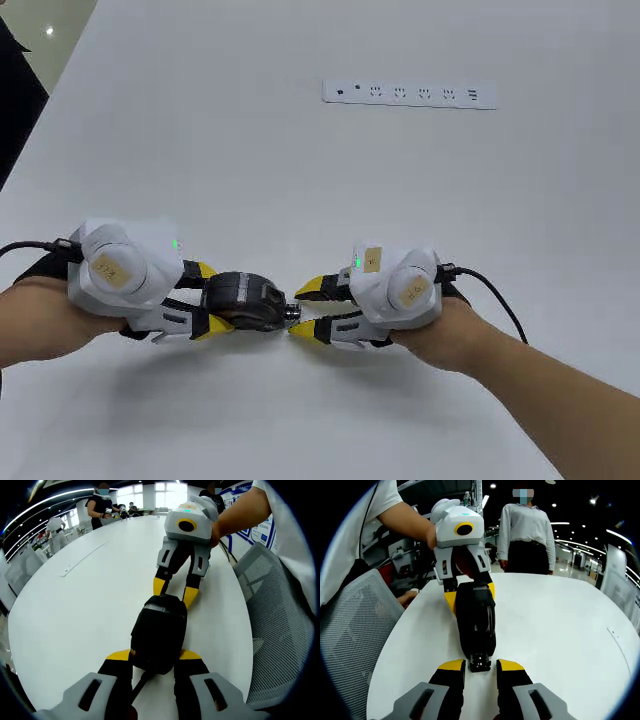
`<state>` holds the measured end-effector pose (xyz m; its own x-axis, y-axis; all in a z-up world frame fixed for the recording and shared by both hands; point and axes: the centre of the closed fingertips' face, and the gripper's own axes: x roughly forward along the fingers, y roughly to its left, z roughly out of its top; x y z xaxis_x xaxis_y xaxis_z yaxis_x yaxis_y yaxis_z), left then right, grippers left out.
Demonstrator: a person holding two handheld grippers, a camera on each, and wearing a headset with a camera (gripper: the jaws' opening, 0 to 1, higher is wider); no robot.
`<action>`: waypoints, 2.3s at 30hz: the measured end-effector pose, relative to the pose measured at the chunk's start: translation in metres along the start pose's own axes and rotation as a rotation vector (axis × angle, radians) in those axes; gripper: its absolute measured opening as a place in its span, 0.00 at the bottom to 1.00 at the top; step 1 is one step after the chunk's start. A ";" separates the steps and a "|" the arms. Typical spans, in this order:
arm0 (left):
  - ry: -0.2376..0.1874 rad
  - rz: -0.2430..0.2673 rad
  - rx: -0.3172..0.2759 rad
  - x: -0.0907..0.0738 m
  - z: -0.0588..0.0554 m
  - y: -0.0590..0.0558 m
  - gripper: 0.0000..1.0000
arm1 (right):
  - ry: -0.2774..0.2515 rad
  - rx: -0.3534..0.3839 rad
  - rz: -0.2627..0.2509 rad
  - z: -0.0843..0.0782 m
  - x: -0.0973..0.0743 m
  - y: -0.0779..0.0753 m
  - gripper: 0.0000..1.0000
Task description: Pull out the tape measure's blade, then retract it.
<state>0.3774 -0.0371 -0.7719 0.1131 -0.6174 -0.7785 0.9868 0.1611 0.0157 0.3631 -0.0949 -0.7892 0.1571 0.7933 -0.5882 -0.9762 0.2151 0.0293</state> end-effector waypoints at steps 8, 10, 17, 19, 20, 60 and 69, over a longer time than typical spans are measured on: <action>0.000 0.001 -0.002 0.000 0.000 -0.001 0.26 | 0.009 -0.013 0.012 -0.002 0.007 0.001 0.18; -0.001 0.000 -0.002 0.000 0.000 -0.001 0.26 | 0.009 -0.021 0.013 -0.001 0.008 0.001 0.17; 0.000 0.001 0.002 0.000 0.001 -0.001 0.26 | 0.010 -0.050 0.012 -0.002 0.007 0.001 0.14; -0.003 0.001 0.002 0.000 0.001 -0.001 0.26 | 0.011 -0.045 0.010 -0.002 0.007 0.001 0.14; -0.003 0.001 0.001 0.000 0.001 -0.001 0.26 | 0.010 -0.048 0.009 -0.002 0.007 0.001 0.14; -0.010 0.002 0.012 0.002 0.000 0.001 0.25 | 0.031 -0.042 -0.014 -0.018 -0.019 -0.004 0.11; -0.013 0.003 0.008 0.001 -0.001 0.002 0.25 | 0.045 -0.037 -0.020 -0.026 -0.030 -0.005 0.11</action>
<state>0.3790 -0.0373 -0.7733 0.1173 -0.6269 -0.7702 0.9874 0.1569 0.0226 0.3592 -0.1346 -0.7925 0.1705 0.7626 -0.6240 -0.9779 0.2086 -0.0123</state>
